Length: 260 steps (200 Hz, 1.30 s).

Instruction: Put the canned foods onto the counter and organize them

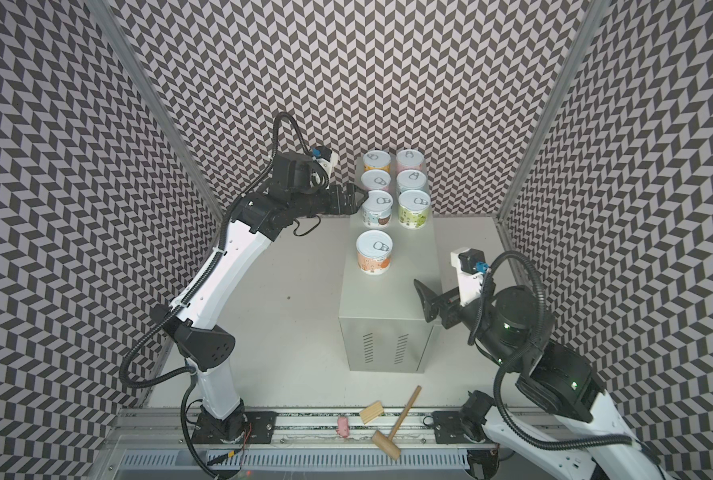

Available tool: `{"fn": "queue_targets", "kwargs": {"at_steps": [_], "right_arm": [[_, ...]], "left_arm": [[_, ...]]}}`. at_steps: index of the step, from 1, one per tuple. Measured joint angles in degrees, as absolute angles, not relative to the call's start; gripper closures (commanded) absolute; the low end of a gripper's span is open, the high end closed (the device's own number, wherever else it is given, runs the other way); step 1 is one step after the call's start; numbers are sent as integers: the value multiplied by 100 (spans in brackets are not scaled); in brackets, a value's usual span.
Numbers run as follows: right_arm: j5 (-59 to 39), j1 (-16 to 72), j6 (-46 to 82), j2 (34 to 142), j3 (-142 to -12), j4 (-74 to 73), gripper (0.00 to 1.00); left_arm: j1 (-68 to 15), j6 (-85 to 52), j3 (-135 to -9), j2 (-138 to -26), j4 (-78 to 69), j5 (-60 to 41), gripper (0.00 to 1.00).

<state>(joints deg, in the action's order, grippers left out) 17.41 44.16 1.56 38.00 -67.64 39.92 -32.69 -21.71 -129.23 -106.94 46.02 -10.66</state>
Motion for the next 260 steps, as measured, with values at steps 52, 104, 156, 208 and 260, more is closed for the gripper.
{"fn": "queue_targets", "kwargs": {"at_steps": [52,104,156,208,260], "right_arm": [[1741,4416,154,3802,-6753,3981,1],[1739,4416,156,3800,-6731,3979,1],[1739,4416,156,3793,-6681,3979,1],[1739,4416,156,3793,-6654,3977,1],[1739,4416,156,3793,-6646,3977,1]], "left_arm": [[-3260,-2171,-12925,-10694,4622,-1013,2],[-3258,-2171,-12925,-10680,4641,-969,2],[-3258,-2171,-12925,-10680,4644,-958,2],[-3258,-2158,-12925,-10639,4711,-897,2],[-3258,-2147,-12925,-10595,4803,-862,2]]}}
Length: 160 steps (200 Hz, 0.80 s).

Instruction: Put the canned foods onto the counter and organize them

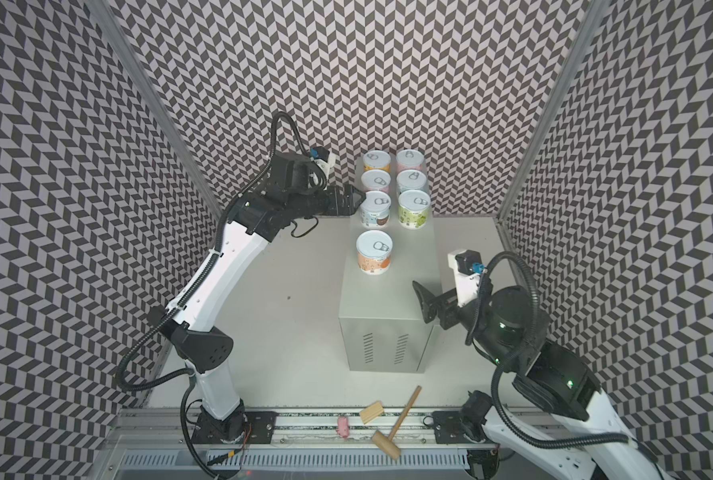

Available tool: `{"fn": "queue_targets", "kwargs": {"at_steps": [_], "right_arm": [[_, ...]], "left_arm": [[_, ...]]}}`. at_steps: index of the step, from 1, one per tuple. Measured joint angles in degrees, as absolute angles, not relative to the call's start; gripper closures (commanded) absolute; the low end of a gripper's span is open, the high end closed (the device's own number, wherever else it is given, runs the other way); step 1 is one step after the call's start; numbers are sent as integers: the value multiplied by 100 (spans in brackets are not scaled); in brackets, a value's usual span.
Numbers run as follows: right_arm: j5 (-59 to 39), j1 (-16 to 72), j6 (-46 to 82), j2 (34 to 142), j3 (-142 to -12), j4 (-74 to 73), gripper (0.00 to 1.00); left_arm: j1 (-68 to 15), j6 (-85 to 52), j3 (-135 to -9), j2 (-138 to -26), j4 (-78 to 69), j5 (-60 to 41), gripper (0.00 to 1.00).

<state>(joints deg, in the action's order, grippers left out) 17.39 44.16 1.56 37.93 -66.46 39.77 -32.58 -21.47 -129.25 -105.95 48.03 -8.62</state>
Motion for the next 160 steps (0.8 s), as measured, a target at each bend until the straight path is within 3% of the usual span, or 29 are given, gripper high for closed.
{"fn": "queue_targets", "kwargs": {"at_steps": [160], "right_arm": [[1737,4416,158,3795,-6641,3977,1]], "left_arm": [[-3258,-1730,-12713,-9839,4160,-1570,0]]}}
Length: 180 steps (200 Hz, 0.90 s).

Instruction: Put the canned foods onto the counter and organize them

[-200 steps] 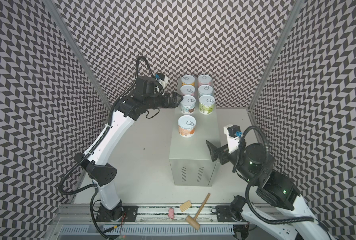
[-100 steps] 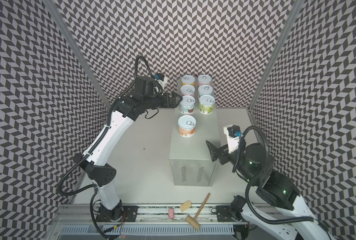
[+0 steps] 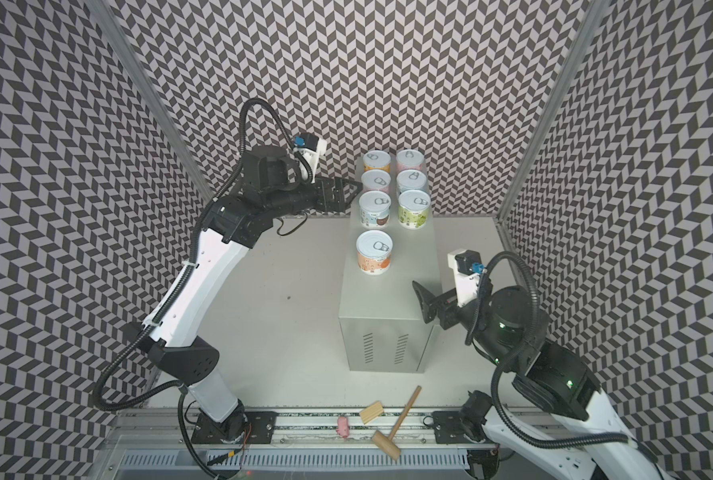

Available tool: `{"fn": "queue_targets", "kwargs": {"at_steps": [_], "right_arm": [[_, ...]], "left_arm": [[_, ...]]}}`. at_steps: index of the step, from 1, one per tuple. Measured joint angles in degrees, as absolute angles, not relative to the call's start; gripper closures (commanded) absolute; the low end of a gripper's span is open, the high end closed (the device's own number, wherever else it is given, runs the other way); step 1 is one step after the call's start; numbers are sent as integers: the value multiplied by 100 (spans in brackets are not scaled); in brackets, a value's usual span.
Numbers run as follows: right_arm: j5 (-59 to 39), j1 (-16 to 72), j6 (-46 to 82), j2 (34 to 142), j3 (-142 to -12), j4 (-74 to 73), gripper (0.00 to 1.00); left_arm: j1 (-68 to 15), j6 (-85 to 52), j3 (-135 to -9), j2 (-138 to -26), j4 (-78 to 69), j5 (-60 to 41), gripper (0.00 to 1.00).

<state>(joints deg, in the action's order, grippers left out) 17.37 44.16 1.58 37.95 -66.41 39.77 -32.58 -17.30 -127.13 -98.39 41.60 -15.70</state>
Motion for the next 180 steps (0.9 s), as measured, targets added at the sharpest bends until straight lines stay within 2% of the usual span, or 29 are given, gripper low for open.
{"fn": "queue_targets", "kwargs": {"at_steps": [80,142,180], "right_arm": [[1708,4416,156,4042,-6659,3972,1],[1706,4416,158,4104,-6705,3968,1],[1708,4416,156,4182,-6713,3953,1]], "left_arm": [[-3258,-1426,-11474,-9030,4123,-1024,0],[-3247,-1190,-10311,-8989,4071,-1033,0],[-3247,-1109,-9616,-8440,3929,-1015,0]]}}
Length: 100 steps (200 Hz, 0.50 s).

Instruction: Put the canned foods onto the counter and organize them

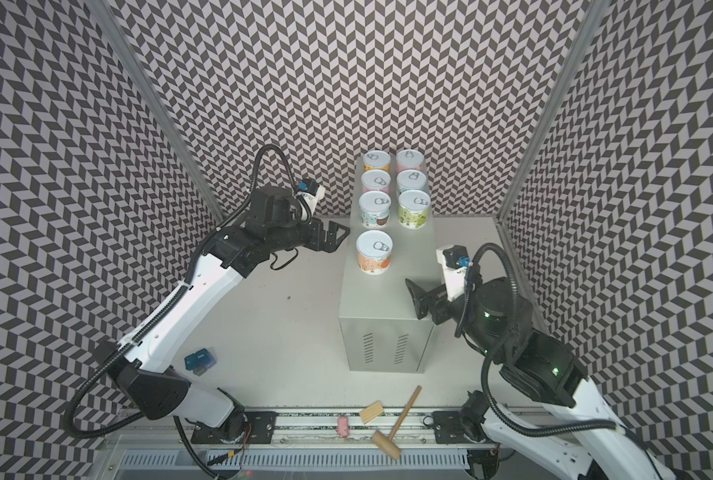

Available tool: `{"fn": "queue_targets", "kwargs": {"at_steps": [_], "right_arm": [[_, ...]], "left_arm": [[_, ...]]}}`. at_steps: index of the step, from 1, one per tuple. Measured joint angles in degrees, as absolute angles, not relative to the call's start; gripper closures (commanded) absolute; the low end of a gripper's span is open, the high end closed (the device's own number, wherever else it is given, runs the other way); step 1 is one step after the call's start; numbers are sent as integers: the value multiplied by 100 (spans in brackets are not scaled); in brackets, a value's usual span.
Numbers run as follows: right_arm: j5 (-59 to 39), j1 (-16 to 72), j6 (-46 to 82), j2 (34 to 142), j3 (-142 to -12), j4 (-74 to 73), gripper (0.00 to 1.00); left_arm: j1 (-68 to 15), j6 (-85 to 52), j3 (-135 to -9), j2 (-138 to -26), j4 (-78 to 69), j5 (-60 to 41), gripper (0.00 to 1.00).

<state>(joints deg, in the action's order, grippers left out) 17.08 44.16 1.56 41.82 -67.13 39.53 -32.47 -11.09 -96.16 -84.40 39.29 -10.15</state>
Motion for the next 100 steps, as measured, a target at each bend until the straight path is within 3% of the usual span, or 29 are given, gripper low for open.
{"fn": "queue_targets", "kwargs": {"at_steps": [100], "right_arm": [[1658,4416,156,4440,-6716,3715,1]], "left_arm": [[-4515,-493,-8114,-6598,3754,-816,0]]}}
